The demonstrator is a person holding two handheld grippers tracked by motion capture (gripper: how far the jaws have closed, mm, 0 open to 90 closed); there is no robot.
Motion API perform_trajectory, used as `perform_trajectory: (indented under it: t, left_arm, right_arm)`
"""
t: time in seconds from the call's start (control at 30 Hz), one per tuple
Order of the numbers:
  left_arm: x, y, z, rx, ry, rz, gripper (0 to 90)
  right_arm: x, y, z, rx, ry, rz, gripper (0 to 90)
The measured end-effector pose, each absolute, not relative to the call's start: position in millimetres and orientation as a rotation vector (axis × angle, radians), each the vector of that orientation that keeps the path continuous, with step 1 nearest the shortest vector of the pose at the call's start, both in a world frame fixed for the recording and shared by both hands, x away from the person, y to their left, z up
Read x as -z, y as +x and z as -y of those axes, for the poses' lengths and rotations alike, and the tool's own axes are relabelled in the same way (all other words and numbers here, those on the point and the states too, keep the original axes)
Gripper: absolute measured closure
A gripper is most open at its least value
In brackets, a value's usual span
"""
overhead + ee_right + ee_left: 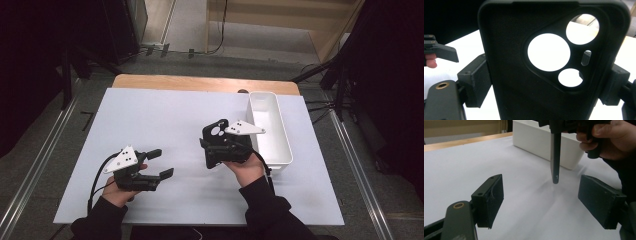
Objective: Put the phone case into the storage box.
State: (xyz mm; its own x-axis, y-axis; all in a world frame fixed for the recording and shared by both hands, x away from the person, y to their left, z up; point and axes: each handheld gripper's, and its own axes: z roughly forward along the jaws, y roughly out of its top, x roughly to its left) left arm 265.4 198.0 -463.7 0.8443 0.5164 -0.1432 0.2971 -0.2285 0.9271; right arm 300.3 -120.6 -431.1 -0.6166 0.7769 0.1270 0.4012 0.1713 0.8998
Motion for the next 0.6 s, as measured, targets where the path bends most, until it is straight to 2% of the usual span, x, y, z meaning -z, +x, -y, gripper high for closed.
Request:
perform_trajectory:
  t: [0.6]
  left_arm:
    - [465.7, 254.8, -212.0, -0.252, 1.819, -0.68, 20.6]
  right_arm:
    - [413.3, 315.5, 132.6, -1.443, 1.118, -2.104, 13.1]
